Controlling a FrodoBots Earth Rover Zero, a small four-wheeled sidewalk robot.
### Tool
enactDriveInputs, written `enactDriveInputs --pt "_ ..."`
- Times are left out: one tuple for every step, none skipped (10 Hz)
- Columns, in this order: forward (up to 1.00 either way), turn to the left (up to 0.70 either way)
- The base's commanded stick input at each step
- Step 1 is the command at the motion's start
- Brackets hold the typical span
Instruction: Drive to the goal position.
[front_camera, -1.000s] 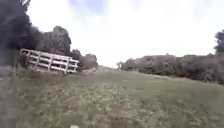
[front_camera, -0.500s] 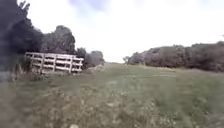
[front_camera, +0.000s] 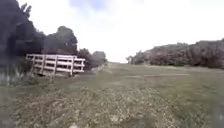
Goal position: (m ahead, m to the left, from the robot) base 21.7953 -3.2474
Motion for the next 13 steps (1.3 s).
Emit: enactDriveInputs --pt "0.85 -0.34" --pt "0.85 -0.34" --pt "0.85 -0.34" --pt "0.85 -0.34" --pt "0.85 -0.34" --pt "0.85 -0.34" --pt "0.85 -0.33" --pt "0.85 -0.31" --pt "0.85 -0.07" --pt "0.85 0.0" --pt "0.85 0.0" --pt "0.85 0.0" --pt "0.85 0.0"
